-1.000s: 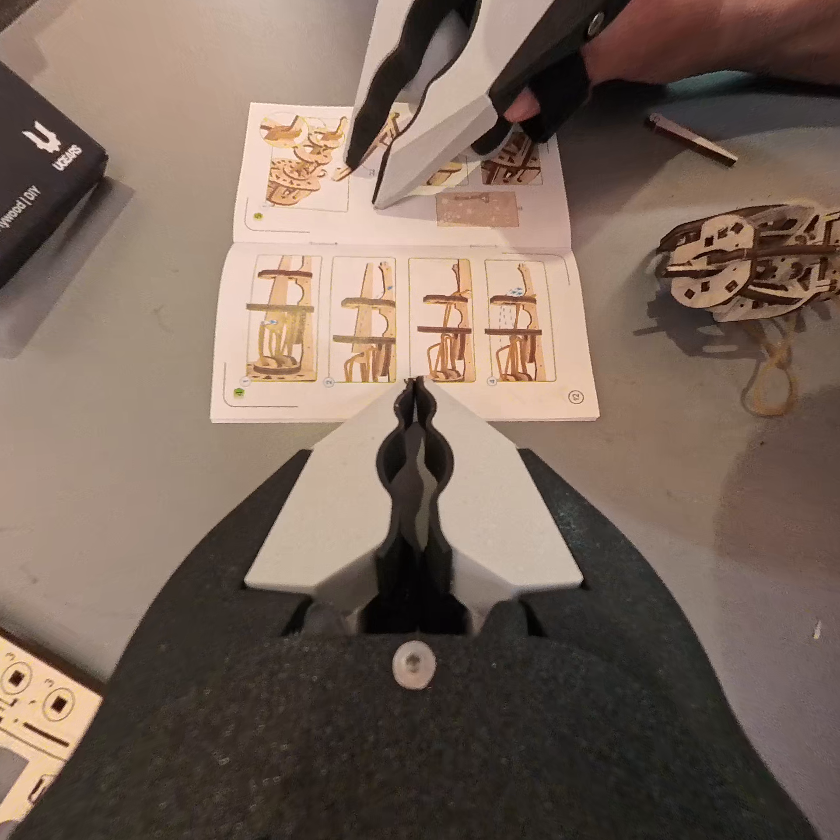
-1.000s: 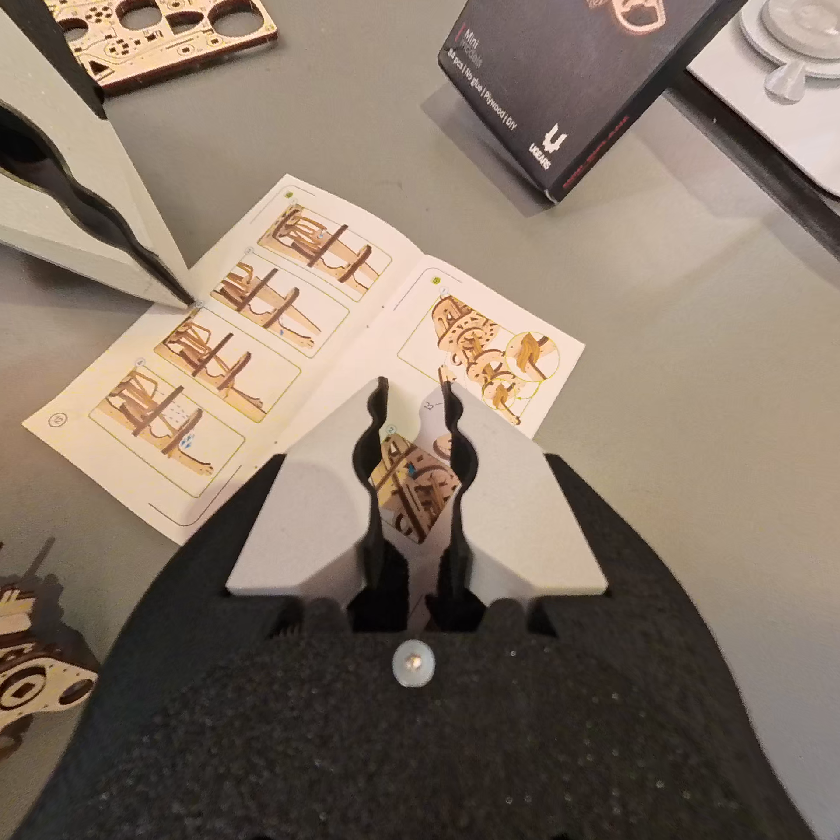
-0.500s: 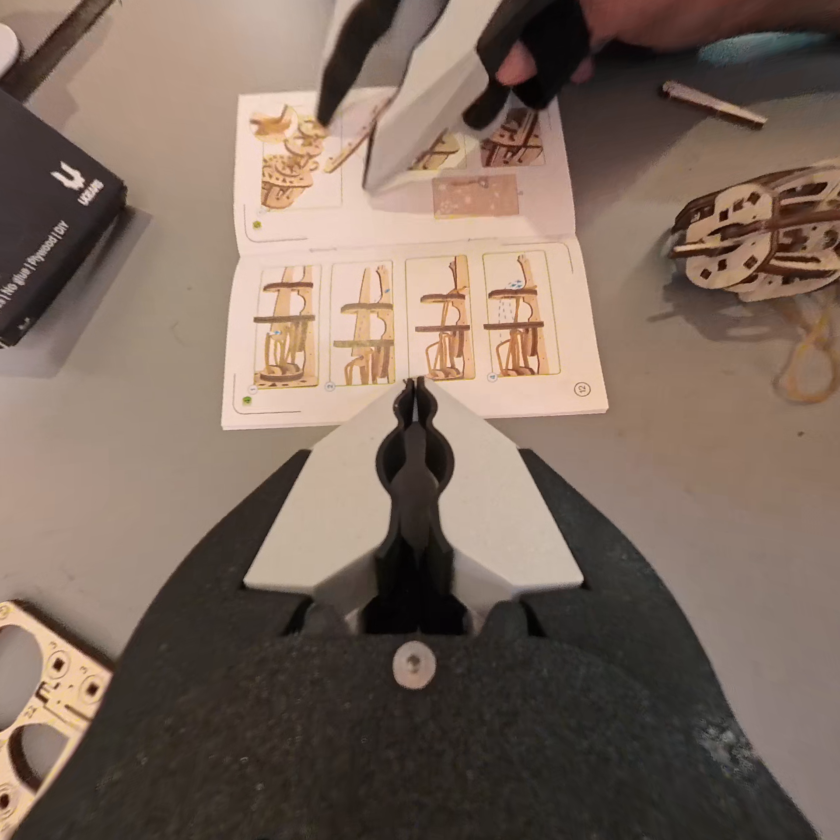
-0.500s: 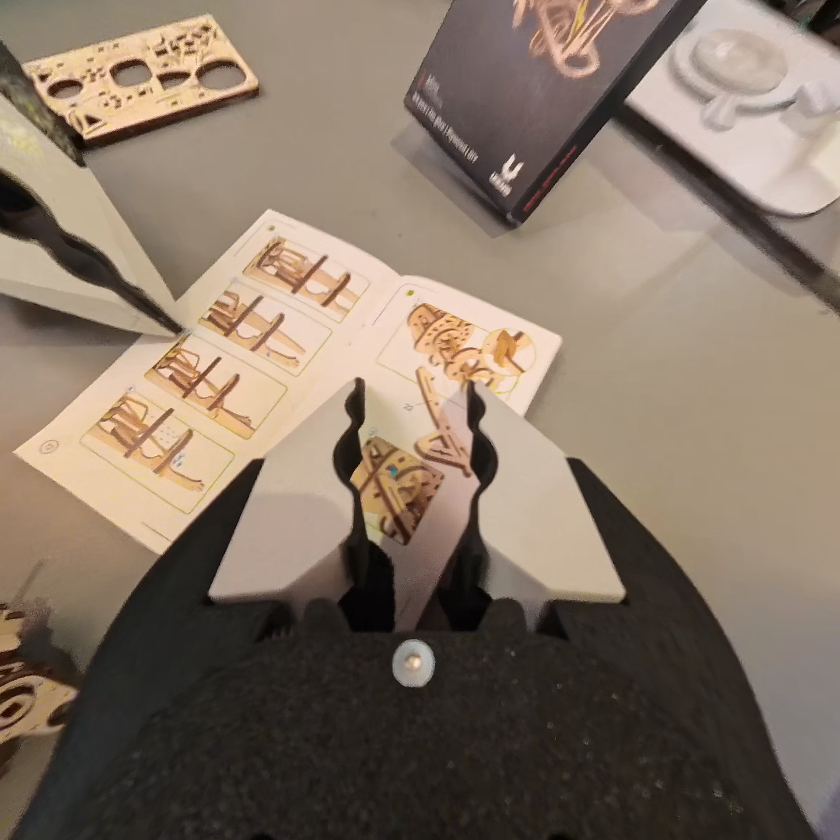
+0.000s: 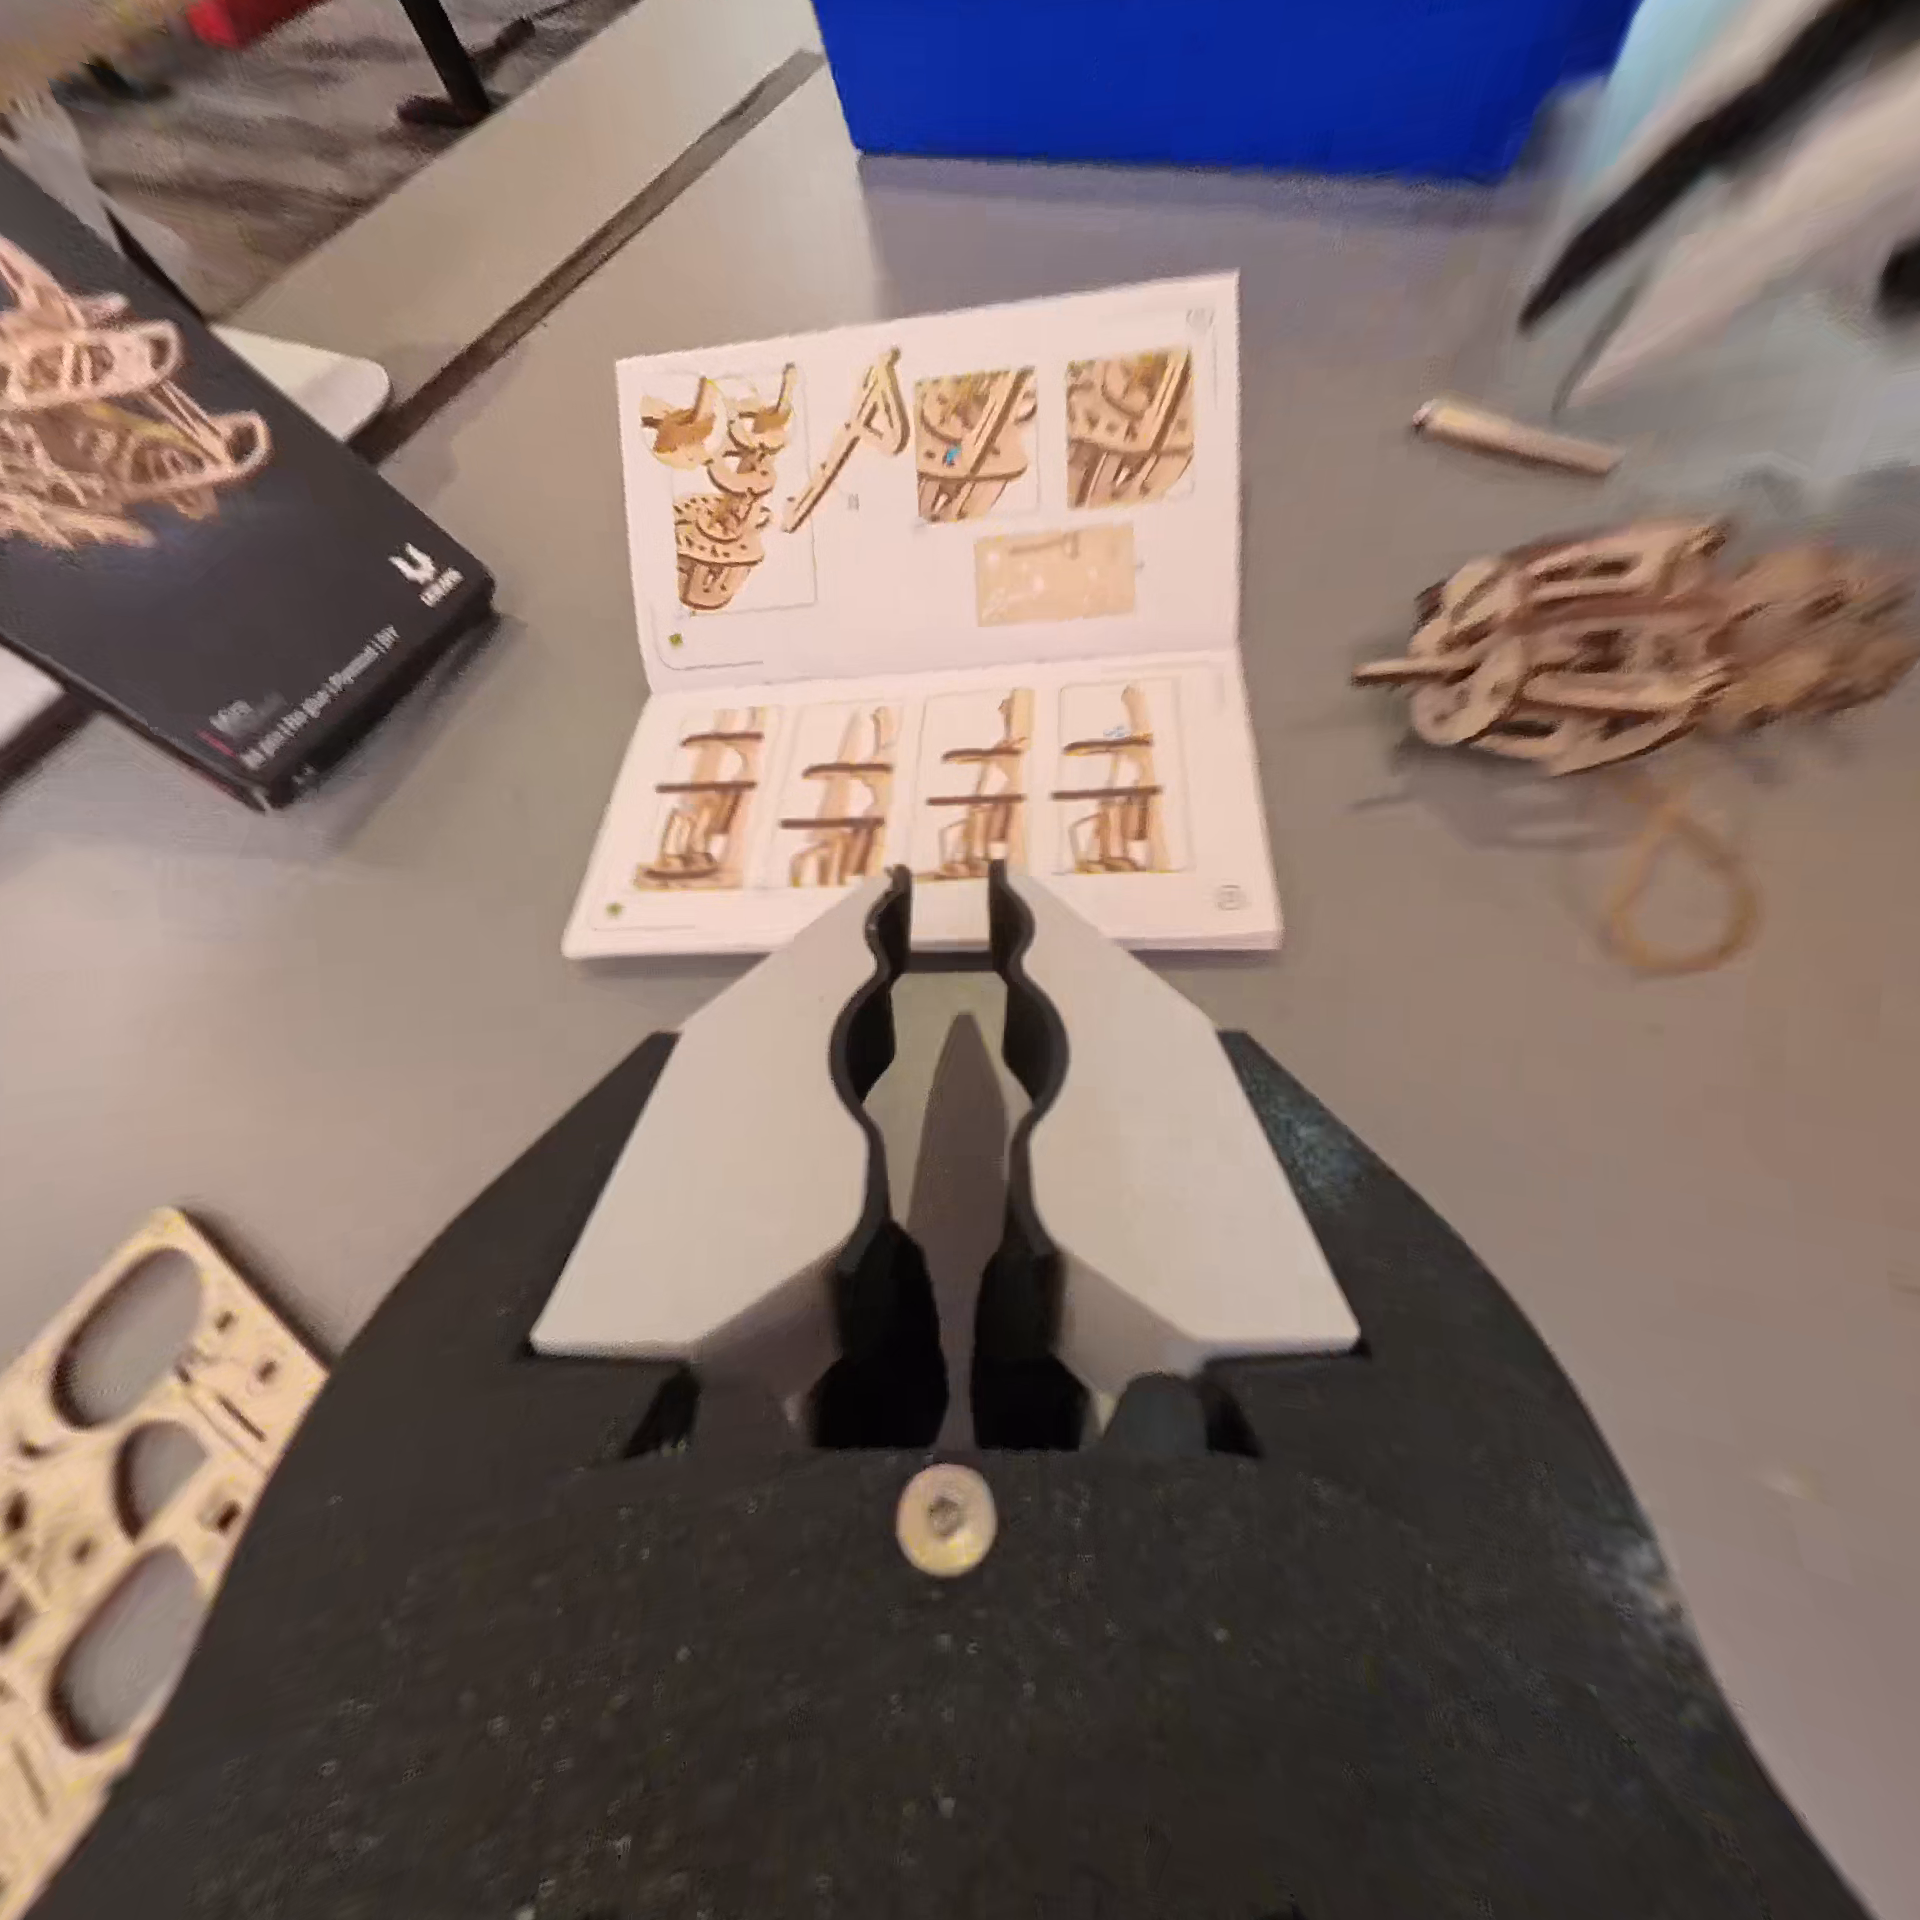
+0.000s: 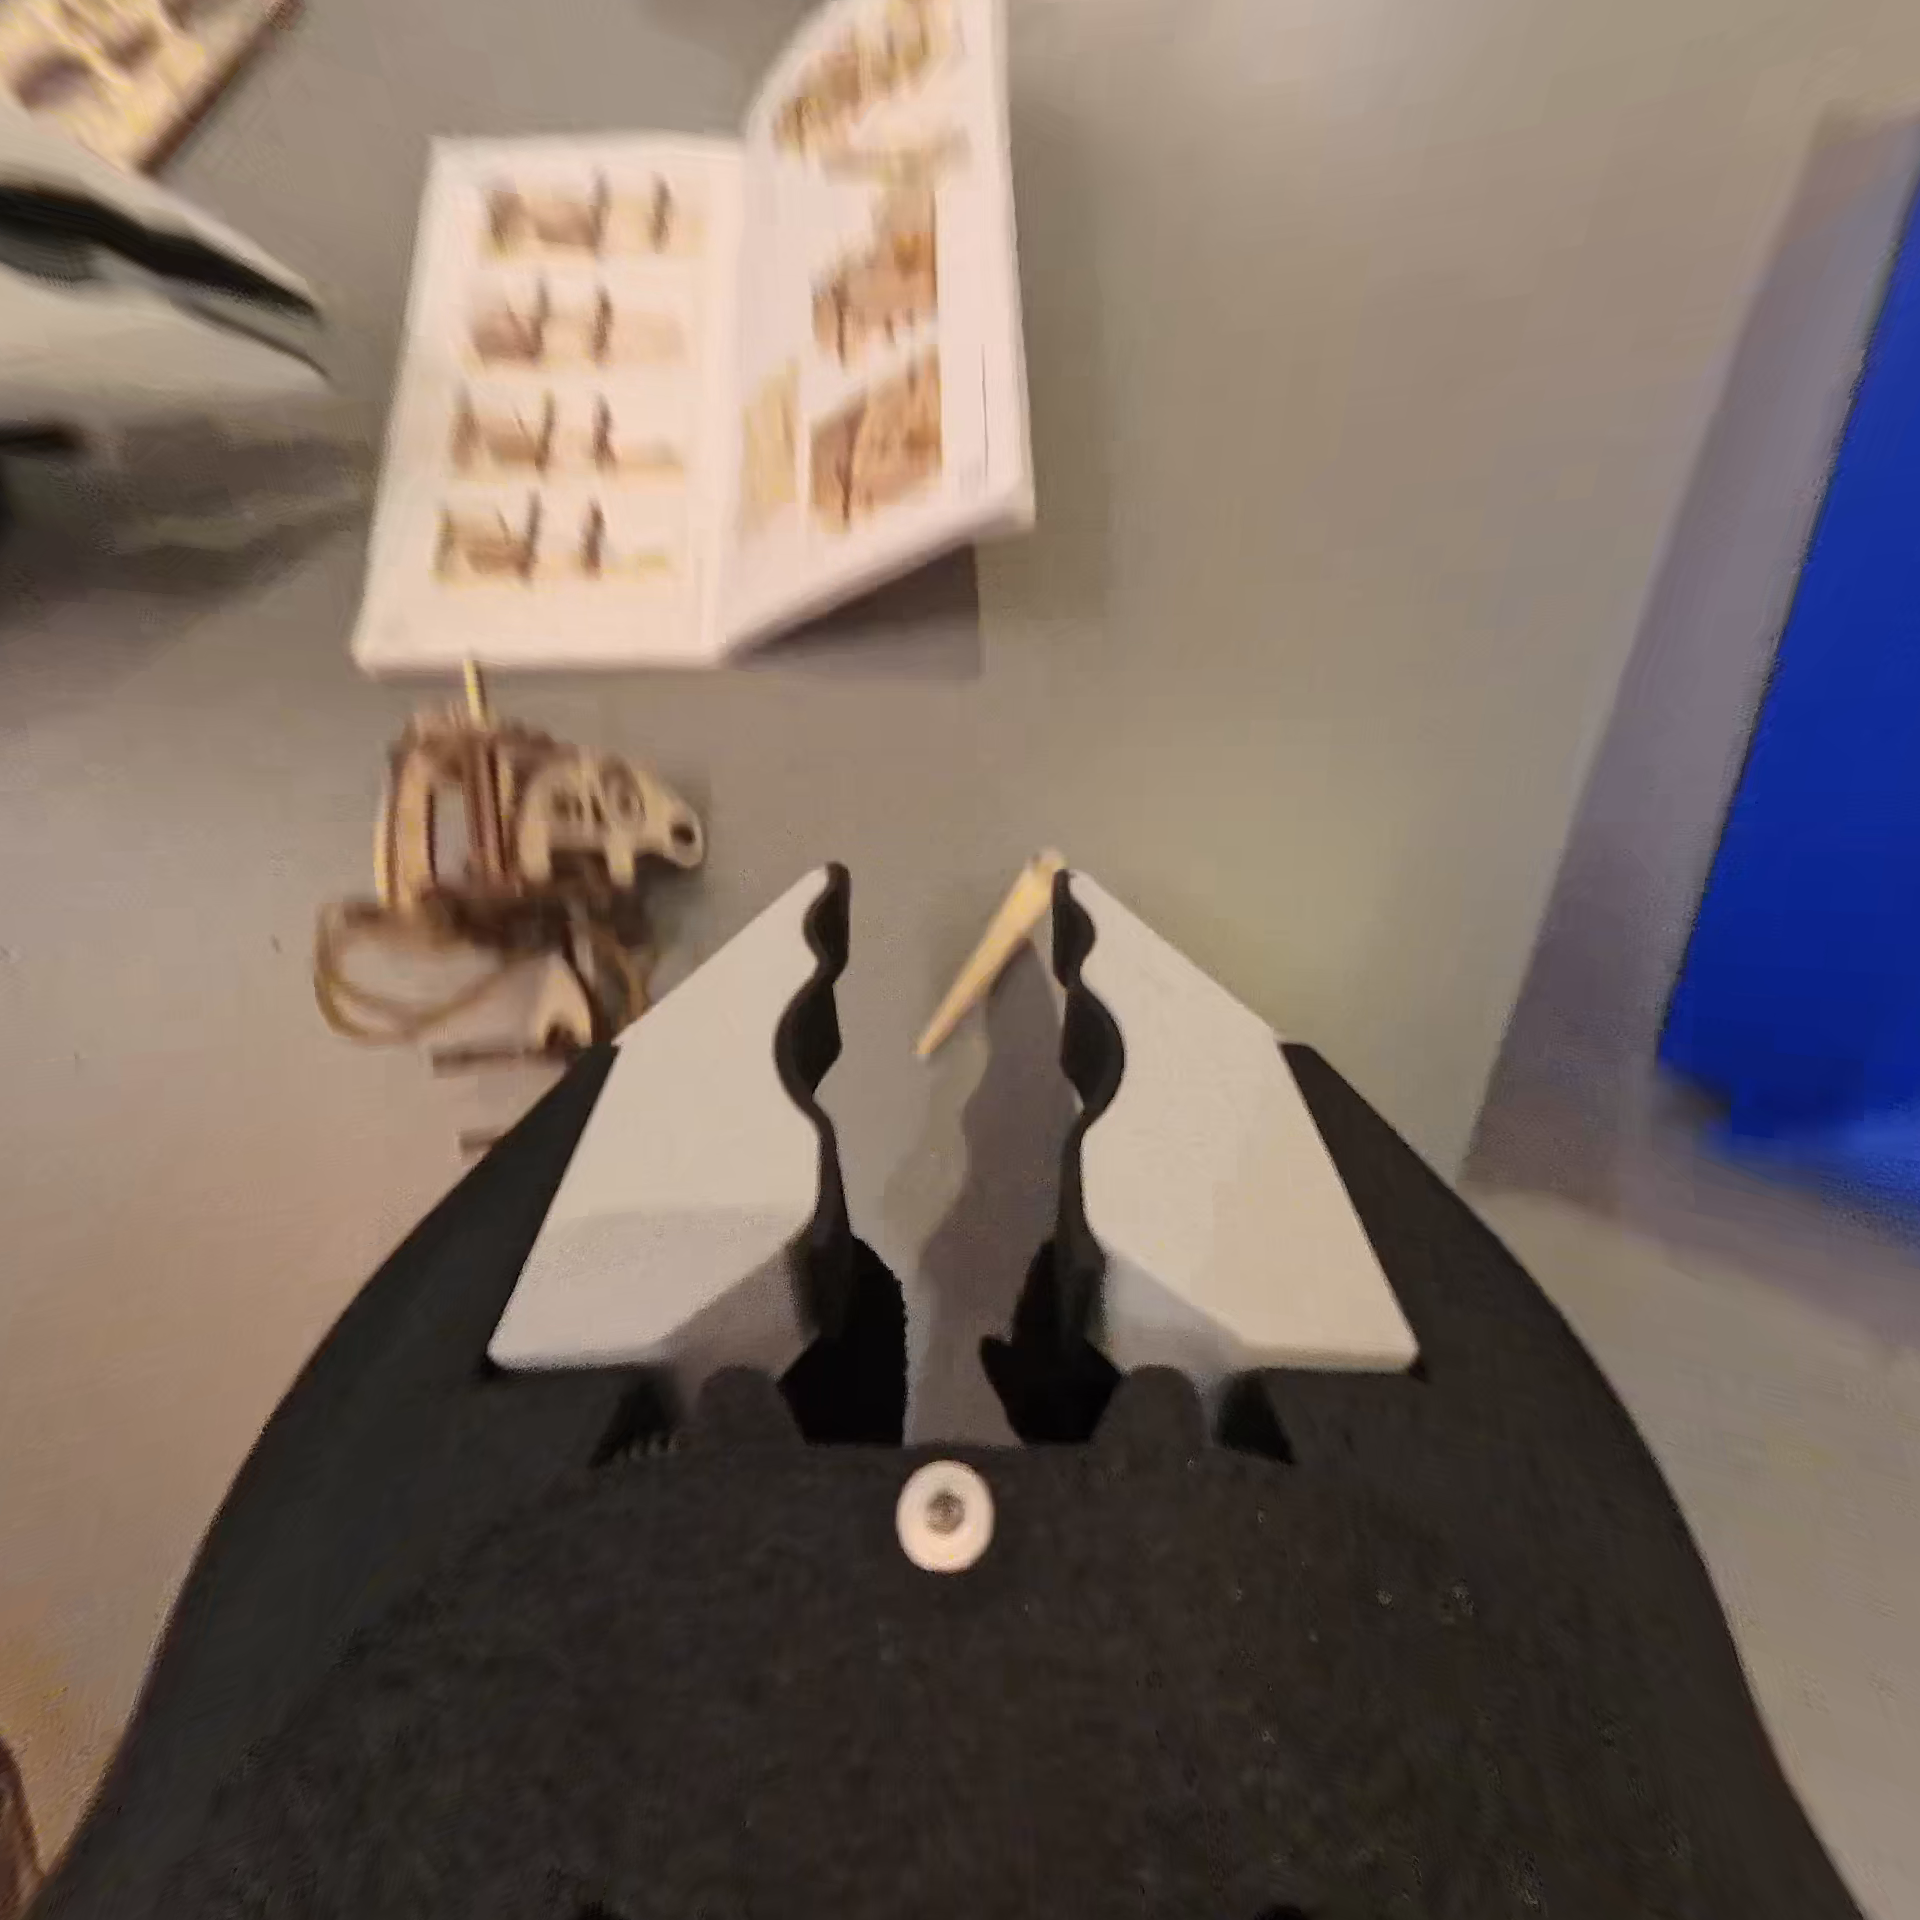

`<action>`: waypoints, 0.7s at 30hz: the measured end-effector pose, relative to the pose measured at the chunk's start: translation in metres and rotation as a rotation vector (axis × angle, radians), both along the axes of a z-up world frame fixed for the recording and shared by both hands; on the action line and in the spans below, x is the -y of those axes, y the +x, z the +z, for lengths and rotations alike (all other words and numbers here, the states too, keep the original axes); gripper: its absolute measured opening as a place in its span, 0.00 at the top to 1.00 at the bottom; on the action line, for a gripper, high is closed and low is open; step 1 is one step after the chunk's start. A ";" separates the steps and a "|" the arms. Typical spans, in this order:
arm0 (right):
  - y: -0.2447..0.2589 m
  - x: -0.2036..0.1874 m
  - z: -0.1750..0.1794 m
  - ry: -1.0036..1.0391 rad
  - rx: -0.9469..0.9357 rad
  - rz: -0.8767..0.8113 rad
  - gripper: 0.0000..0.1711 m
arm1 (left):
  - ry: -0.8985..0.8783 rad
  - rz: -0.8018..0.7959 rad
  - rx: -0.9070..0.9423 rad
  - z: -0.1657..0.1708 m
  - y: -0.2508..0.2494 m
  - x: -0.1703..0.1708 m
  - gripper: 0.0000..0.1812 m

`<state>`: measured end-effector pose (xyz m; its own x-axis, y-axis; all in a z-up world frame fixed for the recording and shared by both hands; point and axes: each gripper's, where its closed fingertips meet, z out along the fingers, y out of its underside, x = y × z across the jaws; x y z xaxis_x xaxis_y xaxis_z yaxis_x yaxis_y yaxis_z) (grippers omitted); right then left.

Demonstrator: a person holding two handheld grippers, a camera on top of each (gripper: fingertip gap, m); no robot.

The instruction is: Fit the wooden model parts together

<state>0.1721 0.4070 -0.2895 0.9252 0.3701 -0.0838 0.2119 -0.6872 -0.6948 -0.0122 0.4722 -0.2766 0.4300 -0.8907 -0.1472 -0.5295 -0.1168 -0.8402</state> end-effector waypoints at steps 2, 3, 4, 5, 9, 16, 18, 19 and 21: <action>0.006 0.022 -0.012 -0.021 0.061 -0.024 0.78 | -0.052 0.022 0.069 0.017 -0.005 0.013 0.92; 0.008 0.026 -0.015 -0.018 0.093 -0.030 0.78 | -0.080 0.027 0.100 0.026 -0.007 0.020 0.92; 0.007 0.027 -0.016 -0.011 0.115 -0.030 0.78 | -0.120 0.023 0.127 0.034 -0.006 0.028 0.92; 0.006 0.026 -0.017 -0.006 0.126 -0.029 0.78 | -0.163 0.018 0.151 0.041 -0.005 0.038 0.91; -0.004 0.020 -0.023 -0.001 0.109 -0.027 0.81 | -0.246 0.003 0.244 0.072 0.005 0.078 0.90; 0.008 0.020 -0.024 -0.021 0.069 -0.054 0.99 | -0.241 -0.039 0.194 0.056 0.030 0.127 0.90; 0.010 0.023 -0.023 -0.060 0.024 -0.038 0.99 | -0.214 -0.073 0.167 0.050 0.038 0.133 0.90; 0.008 0.025 -0.020 -0.067 -0.018 -0.019 0.99 | -0.193 -0.089 0.155 0.049 0.040 0.134 0.90; -0.004 0.034 -0.005 -0.079 -0.166 0.045 0.99 | -0.132 -0.114 0.147 0.052 0.042 0.134 0.90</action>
<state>0.1682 0.3734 -0.2950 0.8791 0.3967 -0.2644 0.1304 -0.7335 -0.6670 0.0296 0.3386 -0.2250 0.3340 -0.9420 0.0310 -0.4188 -0.1778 -0.8905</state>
